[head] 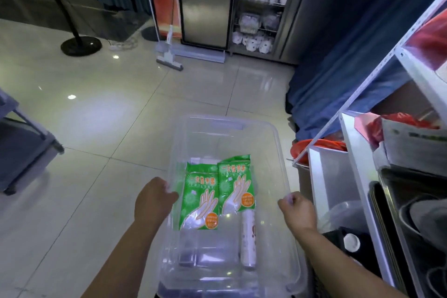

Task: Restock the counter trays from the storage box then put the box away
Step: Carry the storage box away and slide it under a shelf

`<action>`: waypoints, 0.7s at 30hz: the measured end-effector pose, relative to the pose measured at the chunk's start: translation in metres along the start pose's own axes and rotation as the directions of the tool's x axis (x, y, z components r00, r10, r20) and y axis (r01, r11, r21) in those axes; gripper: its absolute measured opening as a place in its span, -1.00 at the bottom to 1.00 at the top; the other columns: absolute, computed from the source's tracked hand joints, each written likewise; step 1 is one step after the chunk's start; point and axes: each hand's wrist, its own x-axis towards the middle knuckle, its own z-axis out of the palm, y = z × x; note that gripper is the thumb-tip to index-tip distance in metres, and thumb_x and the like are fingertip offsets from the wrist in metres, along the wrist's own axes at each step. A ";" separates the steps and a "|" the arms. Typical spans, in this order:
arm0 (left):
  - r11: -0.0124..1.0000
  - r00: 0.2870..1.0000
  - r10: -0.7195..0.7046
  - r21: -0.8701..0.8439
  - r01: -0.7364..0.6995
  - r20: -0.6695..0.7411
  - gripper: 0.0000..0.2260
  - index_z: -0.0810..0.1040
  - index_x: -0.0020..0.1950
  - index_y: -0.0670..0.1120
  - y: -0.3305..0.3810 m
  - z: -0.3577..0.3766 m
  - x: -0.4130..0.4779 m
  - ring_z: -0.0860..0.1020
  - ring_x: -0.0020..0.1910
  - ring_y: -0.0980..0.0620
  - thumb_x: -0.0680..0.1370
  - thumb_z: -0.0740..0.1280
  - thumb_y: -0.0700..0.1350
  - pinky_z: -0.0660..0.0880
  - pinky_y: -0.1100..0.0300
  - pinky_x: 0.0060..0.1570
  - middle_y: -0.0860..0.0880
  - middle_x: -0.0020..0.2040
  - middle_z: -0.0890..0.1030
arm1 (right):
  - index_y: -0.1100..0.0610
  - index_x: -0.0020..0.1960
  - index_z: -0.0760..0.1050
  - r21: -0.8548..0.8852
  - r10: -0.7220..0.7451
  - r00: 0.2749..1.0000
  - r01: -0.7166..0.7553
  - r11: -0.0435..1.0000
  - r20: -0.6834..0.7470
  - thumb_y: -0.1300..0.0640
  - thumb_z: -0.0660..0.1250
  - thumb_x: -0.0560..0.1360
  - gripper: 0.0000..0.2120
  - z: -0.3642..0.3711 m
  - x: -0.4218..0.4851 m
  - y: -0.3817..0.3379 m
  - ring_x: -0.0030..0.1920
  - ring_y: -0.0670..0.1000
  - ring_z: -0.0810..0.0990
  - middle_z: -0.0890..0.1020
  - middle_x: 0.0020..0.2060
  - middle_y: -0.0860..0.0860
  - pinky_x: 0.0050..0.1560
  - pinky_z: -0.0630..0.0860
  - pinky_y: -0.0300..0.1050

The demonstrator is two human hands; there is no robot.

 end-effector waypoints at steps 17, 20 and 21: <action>0.926 0.897 0.260 0.172 -0.337 0.358 -0.85 0.43 -0.24 -0.15 0.186 0.115 0.279 0.44 -0.30 -0.10 0.36 0.40 -0.18 0.25 0.16 -0.32 -0.09 -0.31 0.49 | 0.04 -0.41 0.29 0.010 0.397 0.892 -0.405 0.914 -0.218 0.13 0.31 0.38 -0.74 0.023 0.192 -0.060 -0.34 0.11 0.45 0.43 -0.47 -0.03 -0.35 0.31 -0.12; 0.904 0.880 0.252 0.227 -0.363 0.403 -0.85 0.44 -0.21 -0.14 0.206 0.155 0.296 0.45 -0.28 -0.09 0.36 0.40 -0.17 0.27 0.17 -0.29 -0.09 -0.27 0.50 | 0.02 -0.43 0.23 -0.014 0.432 0.874 -0.446 0.895 -0.223 0.14 0.33 0.38 -0.68 0.020 0.227 -0.043 -0.33 0.13 0.43 0.39 -0.48 -0.03 -0.31 0.30 -0.12; 0.897 0.874 0.246 0.242 -0.369 0.419 -0.85 0.46 -0.18 -0.15 0.210 0.170 0.301 0.48 -0.26 -0.11 0.36 0.40 -0.17 0.29 0.17 -0.27 -0.11 -0.25 0.52 | 0.02 -0.43 0.23 -0.017 0.443 0.871 -0.456 0.890 -0.210 0.14 0.33 0.38 -0.68 0.019 0.241 -0.034 -0.32 0.13 0.43 0.38 -0.48 -0.04 -0.29 0.31 -0.12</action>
